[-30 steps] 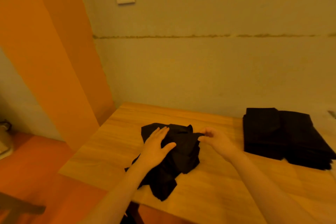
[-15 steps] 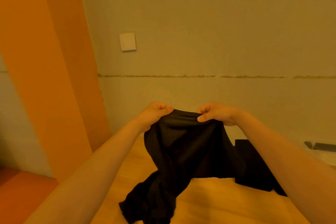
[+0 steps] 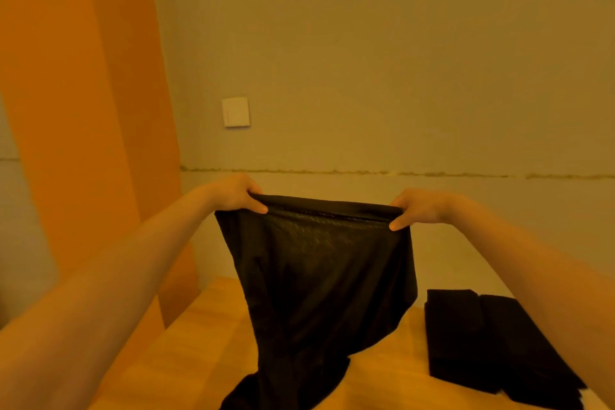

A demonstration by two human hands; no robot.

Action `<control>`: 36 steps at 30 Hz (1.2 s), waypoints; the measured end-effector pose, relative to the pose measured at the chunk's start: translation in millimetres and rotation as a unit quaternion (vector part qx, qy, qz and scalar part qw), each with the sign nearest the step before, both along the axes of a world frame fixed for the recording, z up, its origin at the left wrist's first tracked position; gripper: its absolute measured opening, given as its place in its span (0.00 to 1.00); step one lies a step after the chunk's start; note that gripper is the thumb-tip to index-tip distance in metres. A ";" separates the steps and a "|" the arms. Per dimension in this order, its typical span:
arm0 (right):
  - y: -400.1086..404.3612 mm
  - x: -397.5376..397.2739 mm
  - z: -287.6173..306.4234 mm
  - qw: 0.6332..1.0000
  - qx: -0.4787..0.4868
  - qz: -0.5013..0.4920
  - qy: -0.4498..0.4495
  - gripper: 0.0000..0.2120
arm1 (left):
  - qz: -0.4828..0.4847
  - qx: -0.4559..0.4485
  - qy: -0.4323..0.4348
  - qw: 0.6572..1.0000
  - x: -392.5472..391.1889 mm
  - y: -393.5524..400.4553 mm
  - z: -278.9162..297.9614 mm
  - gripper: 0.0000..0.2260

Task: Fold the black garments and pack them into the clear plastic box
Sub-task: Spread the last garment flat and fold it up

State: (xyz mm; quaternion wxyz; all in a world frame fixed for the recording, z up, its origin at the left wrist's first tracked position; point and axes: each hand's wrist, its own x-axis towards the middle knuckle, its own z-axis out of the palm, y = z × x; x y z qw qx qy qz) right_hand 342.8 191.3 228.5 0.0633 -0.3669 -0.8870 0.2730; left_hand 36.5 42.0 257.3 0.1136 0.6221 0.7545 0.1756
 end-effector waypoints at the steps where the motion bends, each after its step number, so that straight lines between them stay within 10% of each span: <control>1: 2.6 3.3 0.6 1.000 -0.004 -0.003 0.028 0.04 | 0.007 -0.002 -0.004 1.000 -4.2 0.4 -0.5 0.09; 11: 23.2 33.8 33.1 0.980 -0.099 -0.041 0.170 0.04 | -0.023 0.017 -0.354 0.935 -42.1 -5.7 2.7 0.13; 21: 49.0 26.7 64.4 0.983 0.056 -0.129 0.118 0.06 | 0.084 0.143 -0.240 0.957 -46.6 40.3 39.6 0.07; 27: 73.1 27.8 98.5 0.964 0.104 -0.167 0.178 0.07 | 0.102 0.272 -0.310 0.905 -56.6 84.1 83.6 0.10; 36: 78.2 25.0 179.6 0.841 0.311 -0.245 0.369 0.05 | 0.052 0.464 -0.377 0.800 -42.0 115.8 172.5 0.13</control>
